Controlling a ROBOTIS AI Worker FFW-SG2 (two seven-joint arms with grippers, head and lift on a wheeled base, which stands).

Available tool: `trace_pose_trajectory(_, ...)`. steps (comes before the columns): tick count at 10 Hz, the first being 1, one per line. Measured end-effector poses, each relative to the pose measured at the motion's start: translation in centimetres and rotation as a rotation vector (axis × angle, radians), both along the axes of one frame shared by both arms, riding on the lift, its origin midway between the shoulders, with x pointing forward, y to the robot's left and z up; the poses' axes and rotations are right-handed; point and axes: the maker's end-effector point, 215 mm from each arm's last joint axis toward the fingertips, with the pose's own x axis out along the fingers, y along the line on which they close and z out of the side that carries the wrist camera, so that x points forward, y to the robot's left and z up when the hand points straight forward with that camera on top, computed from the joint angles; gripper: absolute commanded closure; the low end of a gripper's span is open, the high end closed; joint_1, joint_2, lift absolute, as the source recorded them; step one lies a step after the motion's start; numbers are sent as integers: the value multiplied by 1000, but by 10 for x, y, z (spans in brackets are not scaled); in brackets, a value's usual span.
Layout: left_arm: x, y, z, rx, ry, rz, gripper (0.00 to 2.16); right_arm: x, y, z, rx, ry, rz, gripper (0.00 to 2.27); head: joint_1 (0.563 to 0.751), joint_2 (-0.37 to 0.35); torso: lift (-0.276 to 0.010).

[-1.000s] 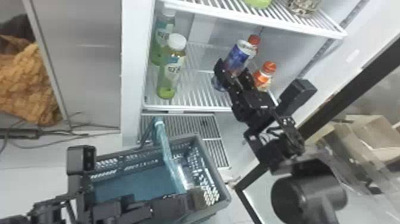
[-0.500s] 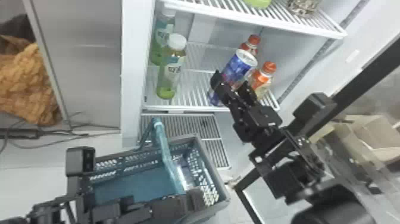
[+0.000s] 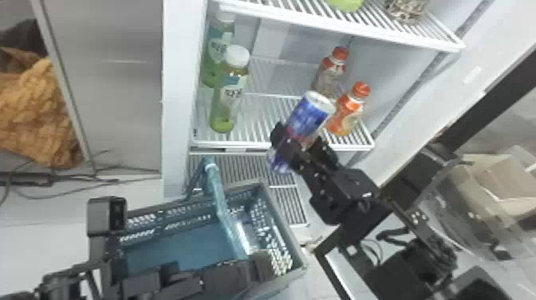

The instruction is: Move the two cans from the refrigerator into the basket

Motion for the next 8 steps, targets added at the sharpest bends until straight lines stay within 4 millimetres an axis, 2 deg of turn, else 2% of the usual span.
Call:
trace_pose_trajectory(3, 0, 0, 0, -1, 0, 0, 1161, -28, 16, -25, -18, 130, 50, 889, 695, -350, -276)
trace_pose_trajectory(6, -1, 0, 0, 1, 1, -3, 1161, -54, 29, -73, -60, 325, 111, 889, 695, -350, -276)
trace_pose_trajectory(8, -2, -1, 0, 2, 3, -9, 1161, -68, 33, -98, -93, 419, 147, 869, 695, -350, -276)
